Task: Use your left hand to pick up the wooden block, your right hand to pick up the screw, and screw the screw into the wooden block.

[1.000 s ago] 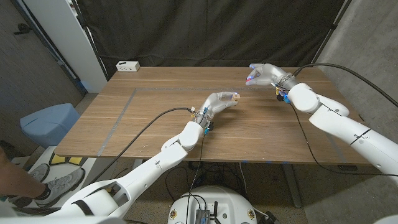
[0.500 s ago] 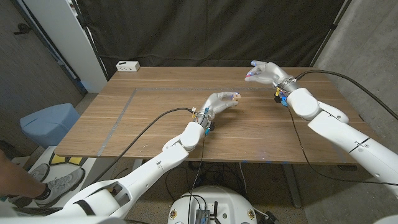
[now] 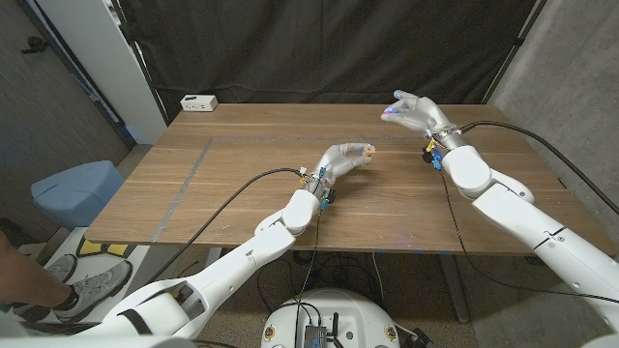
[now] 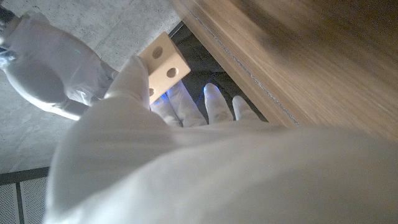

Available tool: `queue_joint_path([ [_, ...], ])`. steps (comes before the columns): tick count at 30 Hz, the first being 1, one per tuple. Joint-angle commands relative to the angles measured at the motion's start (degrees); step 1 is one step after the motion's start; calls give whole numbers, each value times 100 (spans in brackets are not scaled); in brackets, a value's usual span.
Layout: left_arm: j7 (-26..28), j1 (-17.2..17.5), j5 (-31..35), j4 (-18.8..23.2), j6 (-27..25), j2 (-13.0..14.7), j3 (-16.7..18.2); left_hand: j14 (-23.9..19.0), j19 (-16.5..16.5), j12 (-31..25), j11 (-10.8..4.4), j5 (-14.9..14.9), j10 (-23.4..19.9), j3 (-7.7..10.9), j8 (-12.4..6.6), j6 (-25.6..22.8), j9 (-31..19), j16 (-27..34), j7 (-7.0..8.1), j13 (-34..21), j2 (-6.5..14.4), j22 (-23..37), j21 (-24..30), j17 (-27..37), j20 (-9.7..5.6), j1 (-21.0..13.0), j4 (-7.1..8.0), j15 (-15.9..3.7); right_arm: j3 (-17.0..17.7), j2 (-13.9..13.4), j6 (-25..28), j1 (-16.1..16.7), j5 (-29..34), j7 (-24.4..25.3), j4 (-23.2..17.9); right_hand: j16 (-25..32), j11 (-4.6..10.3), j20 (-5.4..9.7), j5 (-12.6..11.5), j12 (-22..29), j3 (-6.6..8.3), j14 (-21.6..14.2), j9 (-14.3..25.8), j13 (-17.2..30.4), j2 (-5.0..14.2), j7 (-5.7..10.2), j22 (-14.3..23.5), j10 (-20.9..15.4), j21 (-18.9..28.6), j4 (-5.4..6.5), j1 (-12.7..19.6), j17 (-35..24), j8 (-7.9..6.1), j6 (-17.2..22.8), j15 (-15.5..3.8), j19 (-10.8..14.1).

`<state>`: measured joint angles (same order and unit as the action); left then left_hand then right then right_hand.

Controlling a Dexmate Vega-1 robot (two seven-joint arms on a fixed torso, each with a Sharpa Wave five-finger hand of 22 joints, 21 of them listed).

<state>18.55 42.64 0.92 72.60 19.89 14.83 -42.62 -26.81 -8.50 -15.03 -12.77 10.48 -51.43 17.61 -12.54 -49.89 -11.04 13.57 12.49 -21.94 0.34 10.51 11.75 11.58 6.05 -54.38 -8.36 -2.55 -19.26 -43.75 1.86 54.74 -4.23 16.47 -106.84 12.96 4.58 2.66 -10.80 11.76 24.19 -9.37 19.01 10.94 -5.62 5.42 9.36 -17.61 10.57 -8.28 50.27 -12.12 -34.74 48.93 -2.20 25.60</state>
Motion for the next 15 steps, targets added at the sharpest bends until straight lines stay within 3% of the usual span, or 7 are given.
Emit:
queue_joint_path([
  [1,71,-57,7,-160,63,-118,-34,-62,14,-23,10,54,-50,-15,-42,-297,-18,26,-5,-16,66,11,14,12,-11,-5,30,-639,42,439,-561,276,-115,616,135,19,-10,260,22,-26,-6,-84,-10,18,19,-1,8,-36,9,13,-53,-11,-20,59,-211,68],
  [15,46,-60,-46,-183,101,-157,-47,-97,1,-5,10,59,-46,-23,-30,-279,-18,42,-3,-25,82,12,20,15,-4,-3,29,-634,-62,918,-963,425,-27,1057,302,25,-24,287,32,-27,-24,-122,-73,19,63,-37,9,-69,14,5,-53,-5,-24,112,-249,91],
])
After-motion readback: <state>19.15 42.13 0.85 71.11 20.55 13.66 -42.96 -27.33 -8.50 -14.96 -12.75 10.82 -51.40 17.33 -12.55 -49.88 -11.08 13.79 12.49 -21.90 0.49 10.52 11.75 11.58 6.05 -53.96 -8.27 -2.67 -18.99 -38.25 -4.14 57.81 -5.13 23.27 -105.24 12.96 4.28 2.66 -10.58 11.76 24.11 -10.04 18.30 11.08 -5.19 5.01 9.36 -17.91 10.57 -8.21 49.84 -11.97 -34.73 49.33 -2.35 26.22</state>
